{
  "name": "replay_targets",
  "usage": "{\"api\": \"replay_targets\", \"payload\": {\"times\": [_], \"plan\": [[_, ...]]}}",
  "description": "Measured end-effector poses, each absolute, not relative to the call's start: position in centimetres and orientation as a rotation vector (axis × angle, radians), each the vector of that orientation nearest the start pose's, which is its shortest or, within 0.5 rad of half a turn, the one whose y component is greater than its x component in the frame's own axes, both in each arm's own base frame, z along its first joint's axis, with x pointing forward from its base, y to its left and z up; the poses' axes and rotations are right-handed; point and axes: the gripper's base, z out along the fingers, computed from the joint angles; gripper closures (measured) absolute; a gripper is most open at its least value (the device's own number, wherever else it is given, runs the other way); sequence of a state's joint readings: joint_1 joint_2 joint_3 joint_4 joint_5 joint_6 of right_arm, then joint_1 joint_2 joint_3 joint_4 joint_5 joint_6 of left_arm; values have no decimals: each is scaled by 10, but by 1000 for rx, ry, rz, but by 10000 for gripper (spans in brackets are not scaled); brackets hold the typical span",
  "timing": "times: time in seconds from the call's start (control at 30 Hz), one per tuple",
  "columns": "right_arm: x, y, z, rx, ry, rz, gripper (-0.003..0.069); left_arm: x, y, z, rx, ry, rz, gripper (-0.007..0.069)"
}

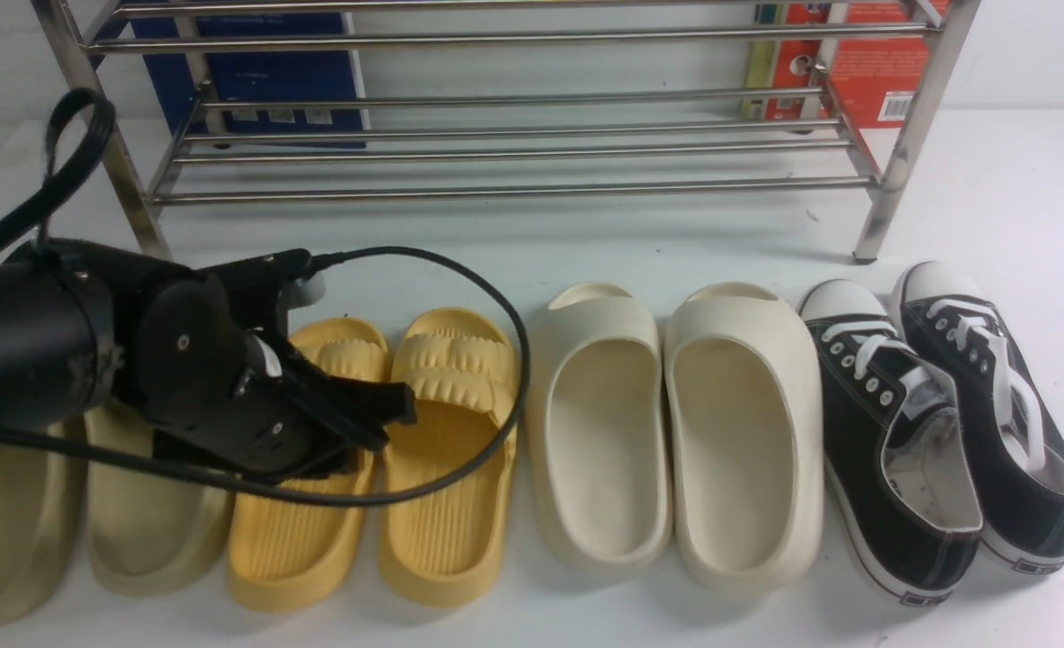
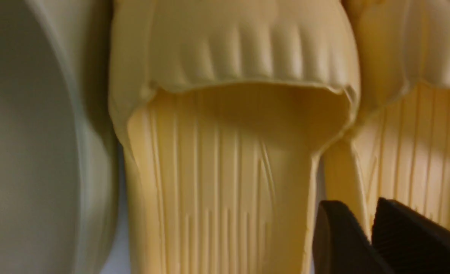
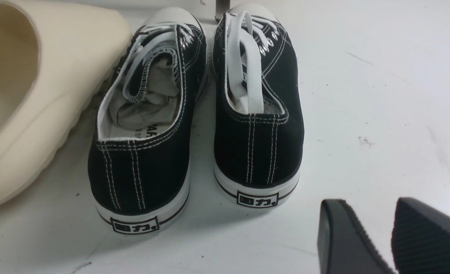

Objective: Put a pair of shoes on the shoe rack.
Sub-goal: Use the left arm to grab the shoe closest to it

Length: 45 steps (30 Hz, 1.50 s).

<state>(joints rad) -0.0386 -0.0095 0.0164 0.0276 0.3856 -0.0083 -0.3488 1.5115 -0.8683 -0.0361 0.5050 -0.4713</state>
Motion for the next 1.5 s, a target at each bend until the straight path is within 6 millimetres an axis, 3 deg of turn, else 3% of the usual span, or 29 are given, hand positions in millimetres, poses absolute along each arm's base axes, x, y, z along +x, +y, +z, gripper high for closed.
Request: {"api": "replay_targets", "payload": {"times": [0.17,0.3,0.6,1.1,1.5], "plan": [[52,-1,174,45,1875,-5,419,283,-100,207,-226,2610,-329,284],[52,-1,174,45,1875,-5,419,290,-102,201,-252,2583,-347,263],[52,-1,174,45,1875,-5,419,299,-105,197,-252,2517,-375,277],[52,-1,174,45,1875,-5,419,299,-105,197,-253,2516,-376,412],[52,-1,174,45,1875,-5,419,297,-105,196,-251,2536,-364,391]]}}
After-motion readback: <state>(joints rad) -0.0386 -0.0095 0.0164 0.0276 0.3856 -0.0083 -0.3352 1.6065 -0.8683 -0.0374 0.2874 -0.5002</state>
